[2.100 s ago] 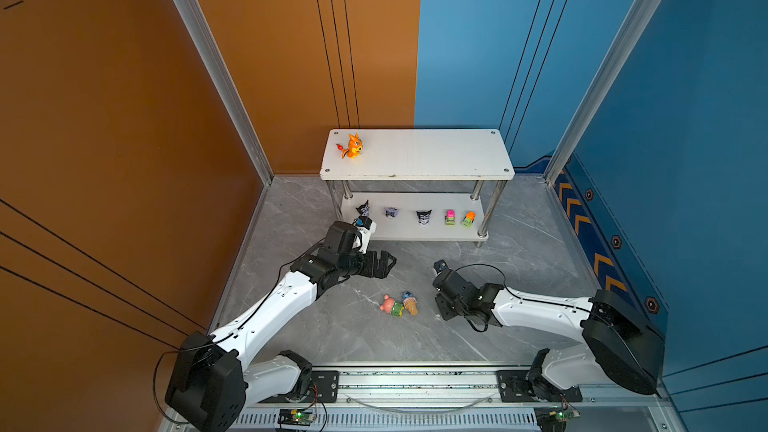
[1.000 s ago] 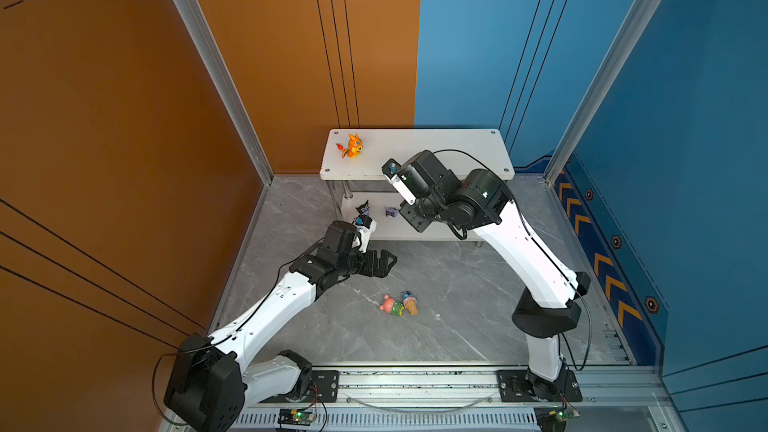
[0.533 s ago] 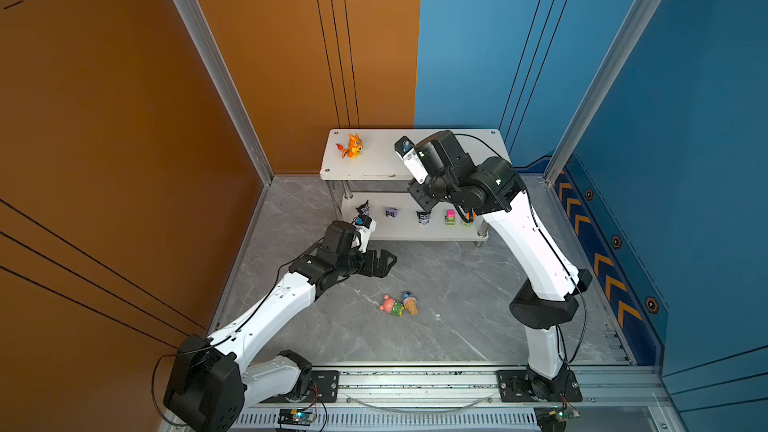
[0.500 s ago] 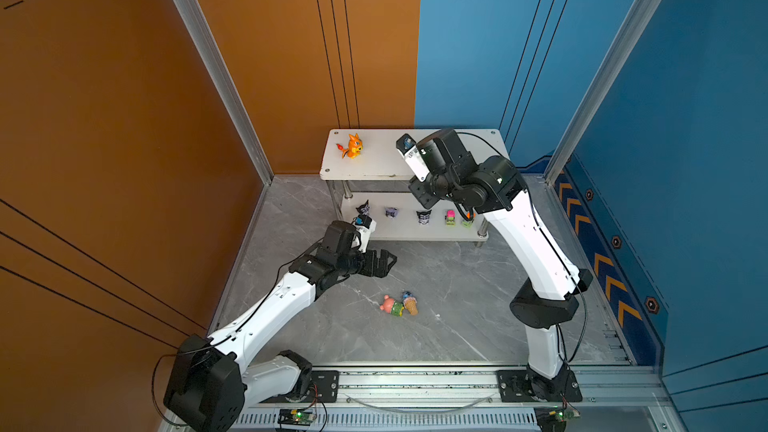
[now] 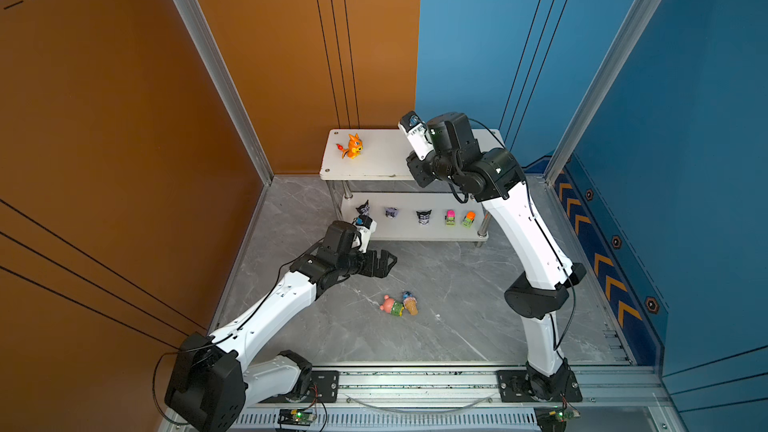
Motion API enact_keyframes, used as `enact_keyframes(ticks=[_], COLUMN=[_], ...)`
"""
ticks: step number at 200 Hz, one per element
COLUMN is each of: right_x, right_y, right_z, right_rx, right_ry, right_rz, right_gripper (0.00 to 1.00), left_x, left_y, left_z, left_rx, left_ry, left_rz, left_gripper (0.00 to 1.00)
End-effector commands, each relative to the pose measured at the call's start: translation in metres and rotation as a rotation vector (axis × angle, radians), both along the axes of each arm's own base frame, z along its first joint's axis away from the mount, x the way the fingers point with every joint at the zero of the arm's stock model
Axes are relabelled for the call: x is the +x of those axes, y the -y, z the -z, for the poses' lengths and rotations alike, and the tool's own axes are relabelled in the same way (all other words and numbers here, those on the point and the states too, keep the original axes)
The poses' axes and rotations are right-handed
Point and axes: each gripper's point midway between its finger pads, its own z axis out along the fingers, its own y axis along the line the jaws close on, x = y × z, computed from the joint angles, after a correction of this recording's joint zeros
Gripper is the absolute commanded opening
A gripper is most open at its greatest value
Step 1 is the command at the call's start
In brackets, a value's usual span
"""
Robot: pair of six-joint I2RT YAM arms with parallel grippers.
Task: Place and organize the plastic toys onto the shelf
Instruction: 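Lift the Eeyore figure with the right gripper up over the top shelf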
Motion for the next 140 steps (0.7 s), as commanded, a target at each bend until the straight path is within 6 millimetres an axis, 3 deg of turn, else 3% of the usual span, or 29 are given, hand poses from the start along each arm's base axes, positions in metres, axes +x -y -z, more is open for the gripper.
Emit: enact_keyframes(ticks=[1,14,46,97,128,131,140], right_x=[0.012,0.029,0.045,0.038,0.041,0.033,0.032], right_y=[-0.011,0.0,-0.005,-0.03,-0.033,-0.045,-0.047], right_z=[-0.001,0.003,0.018,0.02,0.021,0.022,0.024], right_rx=[0.035,0.041,0.032,0.02,0.025,0.024,0.021], right_ry=[0.024,0.025,0.014,0.036,0.044,0.042,0.039], right_rz=[-0.022,0.01,0.009,-0.056,-0.061,-0.087,-0.091], right_gripper=[0.25,0.25,0.26,0.26,0.27,0.27,0.28], left_x=[0.004,0.005,0.005,0.005,0.005,0.005,0.005], left_y=[0.001,0.002,0.0,-0.002,-0.002,-0.002,-0.002], left_z=[-0.004,-0.004,-0.005,-0.003,-0.004,-0.004,-0.005], left_rx=[-0.009,-0.012,-0.01,-0.007,-0.01,-0.011,-0.012], left_ry=[-0.003,-0.005,-0.001,-0.003,-0.002,0.0,0.0], left_rz=[0.003,0.005,0.001,-0.004,-0.003,-0.004,-0.004], left_gripper=[0.98,0.98,0.98,0.98,0.98,0.98,0.98])
